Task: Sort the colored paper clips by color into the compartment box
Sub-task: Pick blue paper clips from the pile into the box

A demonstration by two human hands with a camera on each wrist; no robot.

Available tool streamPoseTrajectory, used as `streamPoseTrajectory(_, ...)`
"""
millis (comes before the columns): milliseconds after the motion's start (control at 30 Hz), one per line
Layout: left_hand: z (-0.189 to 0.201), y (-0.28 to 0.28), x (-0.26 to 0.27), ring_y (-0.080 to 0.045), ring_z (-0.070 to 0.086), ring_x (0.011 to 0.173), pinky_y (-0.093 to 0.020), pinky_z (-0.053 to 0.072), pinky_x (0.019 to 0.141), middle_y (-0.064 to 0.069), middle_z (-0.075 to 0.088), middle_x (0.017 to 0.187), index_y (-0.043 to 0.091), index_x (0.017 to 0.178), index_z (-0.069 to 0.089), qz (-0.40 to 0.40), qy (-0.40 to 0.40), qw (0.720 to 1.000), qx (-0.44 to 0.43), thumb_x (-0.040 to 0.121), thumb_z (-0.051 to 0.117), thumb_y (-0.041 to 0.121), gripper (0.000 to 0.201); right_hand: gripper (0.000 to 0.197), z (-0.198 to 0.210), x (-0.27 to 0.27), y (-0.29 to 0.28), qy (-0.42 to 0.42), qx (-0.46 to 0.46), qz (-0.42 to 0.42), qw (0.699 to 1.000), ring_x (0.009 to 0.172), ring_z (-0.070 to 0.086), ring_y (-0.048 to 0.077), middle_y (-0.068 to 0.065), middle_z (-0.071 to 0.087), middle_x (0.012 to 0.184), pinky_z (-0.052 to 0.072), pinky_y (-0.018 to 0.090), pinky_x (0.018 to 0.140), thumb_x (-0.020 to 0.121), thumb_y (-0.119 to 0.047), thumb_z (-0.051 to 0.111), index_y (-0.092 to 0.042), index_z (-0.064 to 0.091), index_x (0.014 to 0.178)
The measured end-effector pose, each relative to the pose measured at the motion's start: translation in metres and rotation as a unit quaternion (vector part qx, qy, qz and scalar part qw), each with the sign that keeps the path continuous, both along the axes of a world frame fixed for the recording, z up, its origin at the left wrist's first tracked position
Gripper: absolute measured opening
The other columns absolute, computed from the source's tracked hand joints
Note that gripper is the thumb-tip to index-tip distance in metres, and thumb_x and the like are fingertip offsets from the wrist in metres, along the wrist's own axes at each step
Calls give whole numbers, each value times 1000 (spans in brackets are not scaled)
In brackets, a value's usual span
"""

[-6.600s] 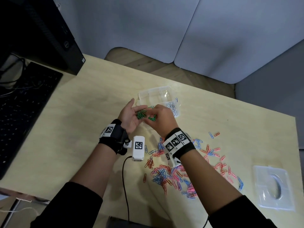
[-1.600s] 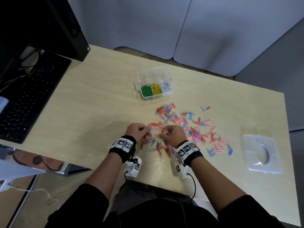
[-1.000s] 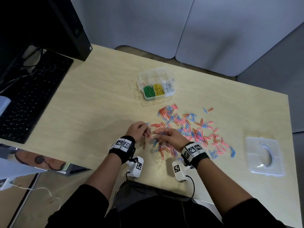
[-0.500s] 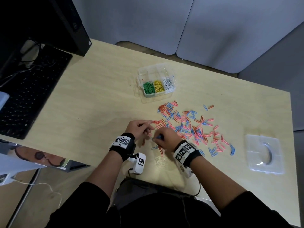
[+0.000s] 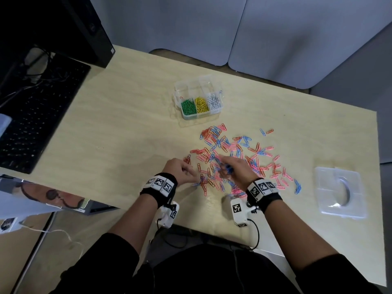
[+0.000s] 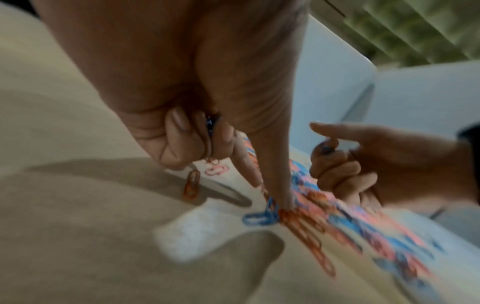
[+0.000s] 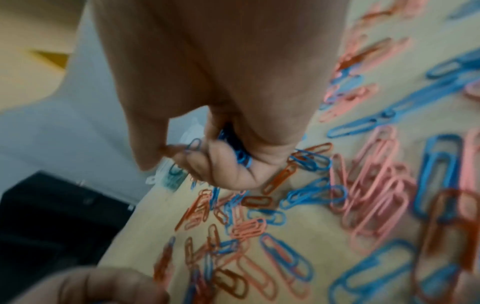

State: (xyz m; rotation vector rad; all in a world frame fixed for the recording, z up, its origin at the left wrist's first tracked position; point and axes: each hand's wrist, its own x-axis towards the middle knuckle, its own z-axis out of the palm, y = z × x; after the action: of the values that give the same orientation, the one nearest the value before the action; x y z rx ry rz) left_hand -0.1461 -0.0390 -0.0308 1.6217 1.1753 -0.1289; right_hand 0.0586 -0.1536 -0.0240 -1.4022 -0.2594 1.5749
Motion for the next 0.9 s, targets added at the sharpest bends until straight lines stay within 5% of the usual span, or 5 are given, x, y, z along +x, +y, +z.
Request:
streamPoseTrajectory(167,-4,-13,3,-9,68,87,-23,53,90,6,74,91,17,79,79,-62,22,996,60,55,95,26,30,46,-4,-5,-4,-165,-18,76,983,48,43,16,7,51,51,33,25,46,90,2,62,-18,31,62)
streamPoseTrajectory(333,-7,-19,4,-8,69,77,-25,57,81,8,72,76,17,79,79,-102,23,992,70,66,90,21,18,17,-5,-11,-4,-159,-27,105,981,49,47,19,14,60,68,36,23,46,95,4,49,-9,58,90)
streamPoseTrajectory(667,0,-30,9,-24,55,76,-31,42,67,-3,59,80,15,85,55,-149,51,979,131,93,52,18,9,19,-16,-26,-4,-541,-38,256,800,57,56,9,-9,61,61,42,22,56,81,-33,75,-18,71,70)
streamPoseTrajectory(767,2,-26,9,-26,50,71,-35,34,61,-4,53,72,11,81,48,-109,26,987,118,98,41,17,20,17,-16,-21,-5,-505,-18,265,821,57,55,8,-5,62,64,43,22,58,85,-27,73,-18,66,72)
streamPoseTrajectory(900,7,-18,14,-25,48,67,-34,31,59,-4,50,68,12,78,44,-84,4,989,119,103,41,21,26,16,-9,3,-16,-311,-2,170,935,69,65,16,15,71,81,56,29,67,89,-19,72,-3,67,88)
